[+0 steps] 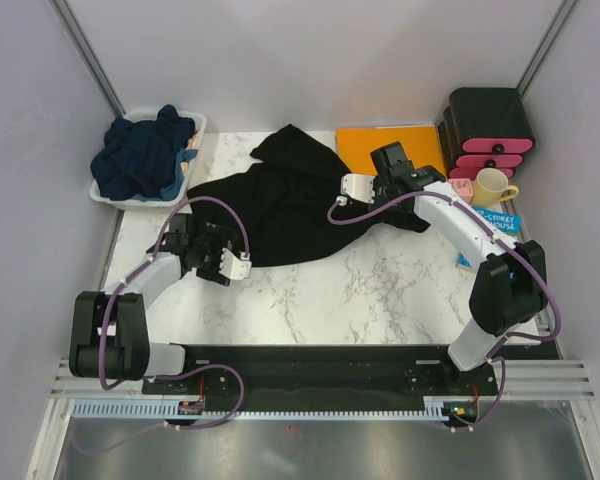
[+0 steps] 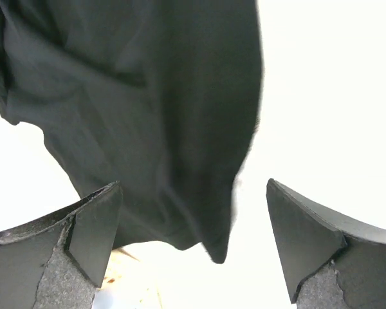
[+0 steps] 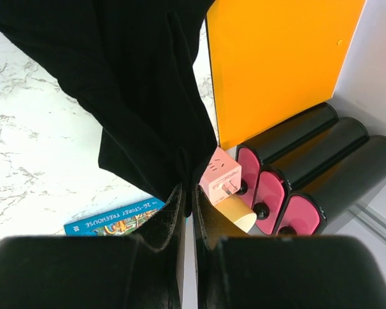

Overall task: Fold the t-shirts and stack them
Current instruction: Flatten the tshirt out

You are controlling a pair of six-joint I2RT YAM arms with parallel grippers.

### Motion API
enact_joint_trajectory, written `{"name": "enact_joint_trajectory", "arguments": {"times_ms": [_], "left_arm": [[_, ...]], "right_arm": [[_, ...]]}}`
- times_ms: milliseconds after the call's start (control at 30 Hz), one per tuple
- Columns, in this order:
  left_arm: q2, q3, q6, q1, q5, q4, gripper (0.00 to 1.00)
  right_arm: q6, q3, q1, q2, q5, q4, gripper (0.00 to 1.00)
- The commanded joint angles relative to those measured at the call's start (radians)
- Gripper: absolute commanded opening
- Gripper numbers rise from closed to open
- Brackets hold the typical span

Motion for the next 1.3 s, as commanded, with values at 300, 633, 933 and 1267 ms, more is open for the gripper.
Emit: {"name": "enact_joint_trajectory", "arguments": {"times_ms": [300,633,933,1267], "left_arm": [[0.090,-0.168,0.101,0.005,0.064,0.369,1.00],[0.191,0.082,0.080,0.000,0.070,0.104,0.02],[0.380,0.768,0.172,-0.030,0.076,-0.916,0.02],[0.713,1.135,0.255,-0.113,-0.177,-1.213,0.02]], "right_arm": [[0.004,0.067,0.009,0.041,-0.012,0.003,0.09],[0.009,0.058,0.009,0.034,0.004,0.003,0.09],[-0.020,0.047,0.009,0.027,-0.005,0.000,0.08],[-0.037,0.099,0.009,0.069,-0.045,-0.019,0.08]]}}
